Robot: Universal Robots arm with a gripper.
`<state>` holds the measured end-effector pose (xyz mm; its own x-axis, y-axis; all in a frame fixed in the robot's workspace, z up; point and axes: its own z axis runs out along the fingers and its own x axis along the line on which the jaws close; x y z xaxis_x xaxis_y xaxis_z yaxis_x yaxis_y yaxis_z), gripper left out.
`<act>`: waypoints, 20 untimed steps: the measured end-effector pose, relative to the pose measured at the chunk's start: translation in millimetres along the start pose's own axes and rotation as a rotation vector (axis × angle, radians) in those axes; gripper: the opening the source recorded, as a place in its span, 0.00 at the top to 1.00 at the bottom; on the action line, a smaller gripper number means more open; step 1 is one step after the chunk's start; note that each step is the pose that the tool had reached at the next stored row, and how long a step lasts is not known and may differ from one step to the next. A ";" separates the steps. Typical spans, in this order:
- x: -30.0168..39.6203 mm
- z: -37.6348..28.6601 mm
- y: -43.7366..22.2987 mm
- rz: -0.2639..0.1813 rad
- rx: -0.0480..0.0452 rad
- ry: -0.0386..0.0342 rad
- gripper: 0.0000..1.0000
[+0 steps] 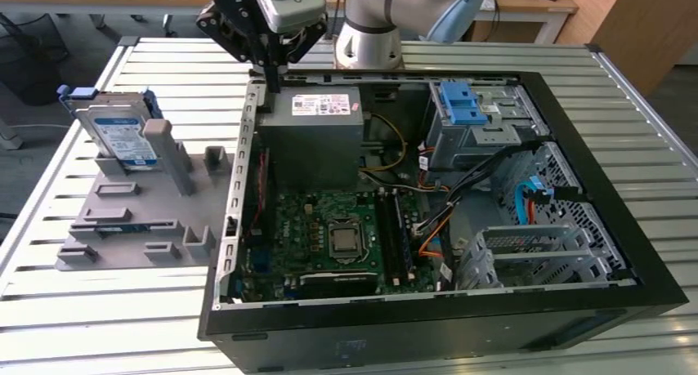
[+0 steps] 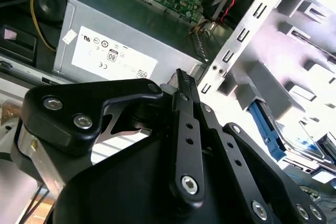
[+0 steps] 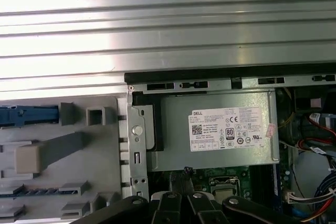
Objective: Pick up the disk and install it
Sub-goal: 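Reach for the disk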
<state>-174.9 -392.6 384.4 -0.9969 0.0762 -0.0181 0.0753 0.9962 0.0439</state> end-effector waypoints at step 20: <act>32.1 1.5 6.3 0.000 0.0001 0.0030 0.89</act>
<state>-206.4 -383.8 382.6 -0.9970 0.0762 -0.0152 0.0755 0.9962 0.0438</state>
